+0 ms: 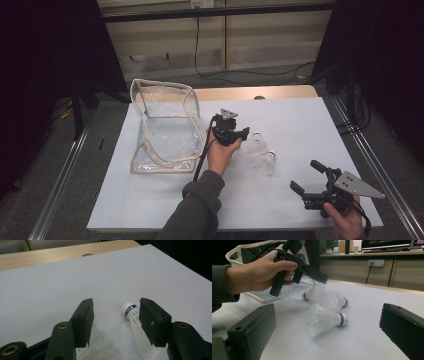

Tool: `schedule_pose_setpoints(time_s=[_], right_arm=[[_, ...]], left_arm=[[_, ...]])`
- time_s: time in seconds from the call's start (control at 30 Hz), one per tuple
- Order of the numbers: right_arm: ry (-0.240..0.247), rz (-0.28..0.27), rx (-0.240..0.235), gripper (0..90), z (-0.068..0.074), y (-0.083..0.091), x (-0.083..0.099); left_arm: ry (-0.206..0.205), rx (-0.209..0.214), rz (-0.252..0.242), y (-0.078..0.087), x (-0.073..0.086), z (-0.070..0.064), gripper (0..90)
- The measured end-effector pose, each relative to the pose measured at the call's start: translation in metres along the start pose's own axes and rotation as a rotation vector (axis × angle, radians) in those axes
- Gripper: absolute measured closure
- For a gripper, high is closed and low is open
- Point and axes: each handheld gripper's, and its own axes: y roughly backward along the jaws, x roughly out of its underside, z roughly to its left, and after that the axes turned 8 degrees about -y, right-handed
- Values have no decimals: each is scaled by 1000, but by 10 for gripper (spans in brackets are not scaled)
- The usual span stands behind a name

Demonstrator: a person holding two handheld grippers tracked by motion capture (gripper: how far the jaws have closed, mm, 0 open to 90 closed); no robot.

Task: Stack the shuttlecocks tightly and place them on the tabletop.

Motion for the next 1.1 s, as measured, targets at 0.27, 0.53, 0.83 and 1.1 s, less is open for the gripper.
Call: schedule_pose_setpoints(time_s=[0.27, 0.53, 0.83, 1.1], right_arm=[[1, 3, -2, 2, 0, 0, 0], [2, 4, -3, 2, 1, 0, 0], [3, 2, -4, 2, 1, -1, 0], [4, 5, -5, 2, 2, -1, 0]], left_arm=[[15, 56, -8, 5, -3, -7, 323], [4, 102, -2, 9, -4, -14, 227], [-22, 165, -15, 17, -1, -23, 97], [-60, 219, -26, 26, 6, -33, 62]])
